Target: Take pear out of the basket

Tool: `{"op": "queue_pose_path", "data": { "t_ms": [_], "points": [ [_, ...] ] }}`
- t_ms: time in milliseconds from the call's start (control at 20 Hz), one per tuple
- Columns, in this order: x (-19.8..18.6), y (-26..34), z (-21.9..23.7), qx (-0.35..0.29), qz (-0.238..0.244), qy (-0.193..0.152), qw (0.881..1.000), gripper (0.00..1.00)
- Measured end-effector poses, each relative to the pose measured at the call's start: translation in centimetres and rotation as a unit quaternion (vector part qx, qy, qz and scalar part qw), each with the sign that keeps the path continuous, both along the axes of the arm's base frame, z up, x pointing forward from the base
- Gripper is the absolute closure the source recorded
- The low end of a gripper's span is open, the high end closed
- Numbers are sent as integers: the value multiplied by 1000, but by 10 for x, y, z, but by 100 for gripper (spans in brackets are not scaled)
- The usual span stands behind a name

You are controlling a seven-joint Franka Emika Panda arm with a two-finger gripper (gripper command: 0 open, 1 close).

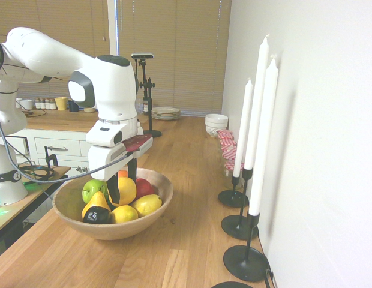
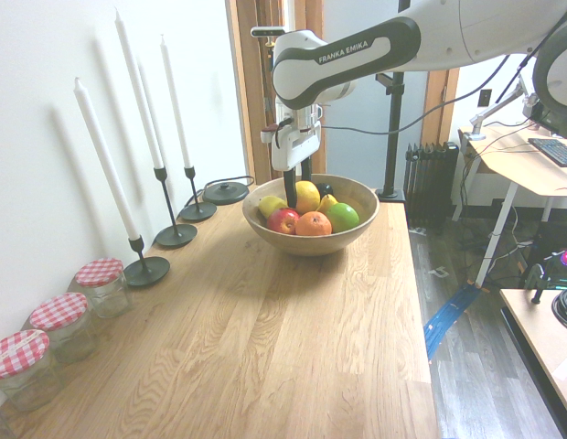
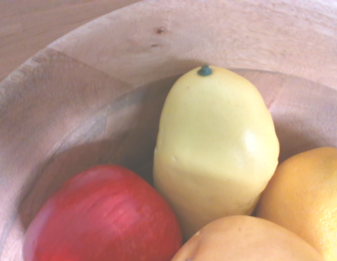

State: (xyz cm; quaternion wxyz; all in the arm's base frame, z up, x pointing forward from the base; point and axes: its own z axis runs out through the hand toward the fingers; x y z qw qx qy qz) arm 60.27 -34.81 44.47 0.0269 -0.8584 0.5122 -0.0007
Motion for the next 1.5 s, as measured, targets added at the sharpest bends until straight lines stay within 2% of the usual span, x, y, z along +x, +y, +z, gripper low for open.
{"op": "queue_pose_path", "data": {
  "t_ms": [200, 400, 650, 800, 950, 1100, 1500],
  "points": [
    [-1, 7, 8, -1, 4, -7, 1000, 100],
    [0, 42, 65, -11, 23, -42, 999, 100],
    [0, 145, 151, -34, 69, -83, 994, 100],
    [6, 226, 165, -35, 104, -82, 991, 100],
    [11, 307, 159, -35, 140, -72, 987, 100],
    [12, 360, 140, -37, 159, -56, 985, 100],
    [19, 367, 42, -51, 145, -13, 988, 100]
  ]
}}
